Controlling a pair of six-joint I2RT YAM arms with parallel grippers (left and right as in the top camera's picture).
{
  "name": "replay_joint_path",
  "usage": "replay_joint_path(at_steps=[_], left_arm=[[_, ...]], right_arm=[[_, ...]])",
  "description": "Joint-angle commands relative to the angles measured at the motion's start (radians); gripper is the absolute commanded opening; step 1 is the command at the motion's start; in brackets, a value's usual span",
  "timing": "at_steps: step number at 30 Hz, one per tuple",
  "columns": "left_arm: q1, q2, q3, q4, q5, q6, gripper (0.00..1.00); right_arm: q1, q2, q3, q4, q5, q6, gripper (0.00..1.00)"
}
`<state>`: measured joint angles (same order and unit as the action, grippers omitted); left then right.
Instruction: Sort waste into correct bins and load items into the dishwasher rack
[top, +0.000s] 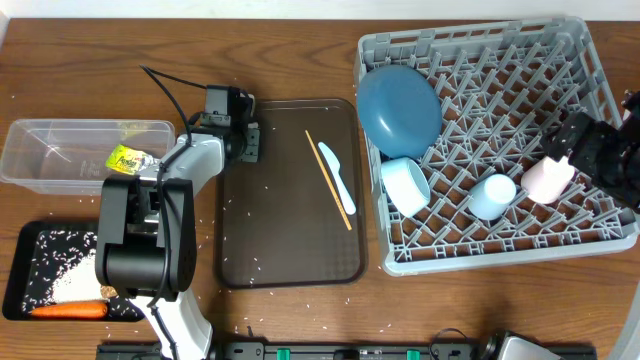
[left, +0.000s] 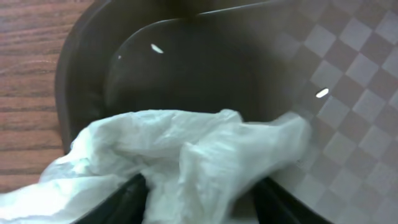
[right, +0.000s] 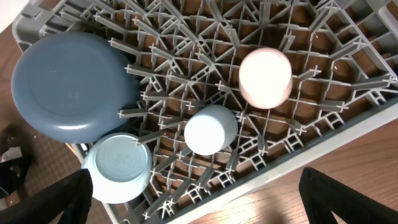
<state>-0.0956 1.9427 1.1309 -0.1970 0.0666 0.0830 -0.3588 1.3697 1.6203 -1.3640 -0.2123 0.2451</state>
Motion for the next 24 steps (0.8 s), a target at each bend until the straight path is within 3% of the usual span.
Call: replay_joint_path(at_steps=[1,6,15,24], left_arm=[[-0.002,-0.028,-0.008,-0.018,-0.007,0.013,0.37],[-0.002,-0.166,-0.007,-0.076,-0.008,0.01,0.06],[0.068,-0.455,-0.007,-0.166,-0.233,0.009,0.06],[0.295,-0.398,-0.008,-0.211,-0.226,-0.097,0.06]], right_arm=[[-0.006,0.003,0.003,0.002,-0.002,0.009,0.99],[-0.006,0.003,0.003,0.002,-0.002,0.008,0.99],[-0.006,0.003,0.003,0.002,-0.002,0.009,0.99],[-0.006,0.003,0.003,-0.001,-0.002,0.008,0.99]])
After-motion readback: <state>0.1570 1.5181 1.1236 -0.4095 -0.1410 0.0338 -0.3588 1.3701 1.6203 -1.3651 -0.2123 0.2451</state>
